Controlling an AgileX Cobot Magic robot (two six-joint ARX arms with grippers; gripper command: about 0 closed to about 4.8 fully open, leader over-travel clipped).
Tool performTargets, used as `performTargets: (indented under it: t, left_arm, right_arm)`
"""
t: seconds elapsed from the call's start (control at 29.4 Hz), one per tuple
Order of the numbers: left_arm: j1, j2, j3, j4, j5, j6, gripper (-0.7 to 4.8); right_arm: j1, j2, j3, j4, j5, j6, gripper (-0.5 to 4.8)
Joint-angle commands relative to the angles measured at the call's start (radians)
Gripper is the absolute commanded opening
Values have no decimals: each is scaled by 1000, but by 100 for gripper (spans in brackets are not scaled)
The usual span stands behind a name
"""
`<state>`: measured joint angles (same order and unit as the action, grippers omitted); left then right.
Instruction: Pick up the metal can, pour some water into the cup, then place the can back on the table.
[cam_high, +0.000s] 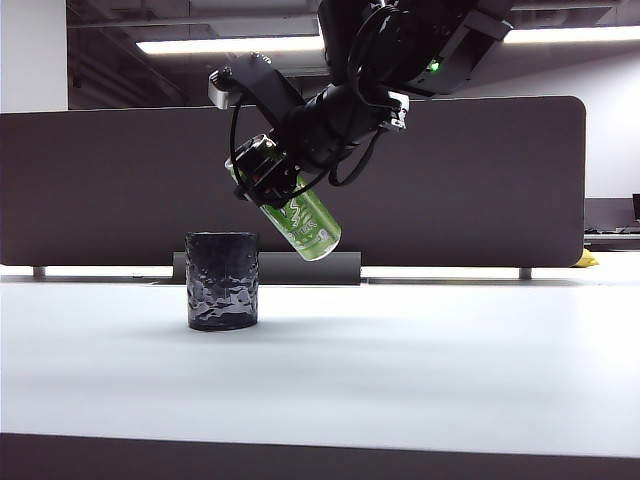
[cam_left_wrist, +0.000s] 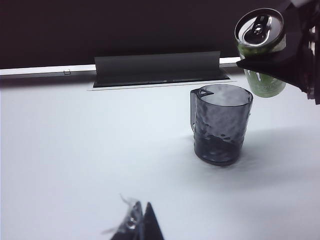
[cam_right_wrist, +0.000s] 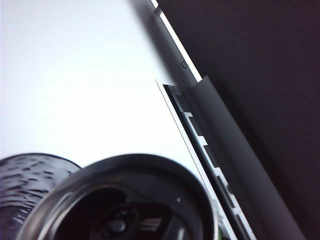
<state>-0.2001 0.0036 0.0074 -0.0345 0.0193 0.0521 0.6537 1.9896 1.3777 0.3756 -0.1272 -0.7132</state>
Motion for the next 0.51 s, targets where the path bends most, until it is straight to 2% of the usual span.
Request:
performTargets:
  t: [0.03, 0.51]
  left_arm:
    - [0, 1, 1, 13, 3, 0, -5]
    - [0, 0, 1, 13, 3, 0, -5]
  right_arm:
    - [3, -6, 11, 48, 3, -28, 269]
    - [12, 10, 30, 51, 2, -89, 268]
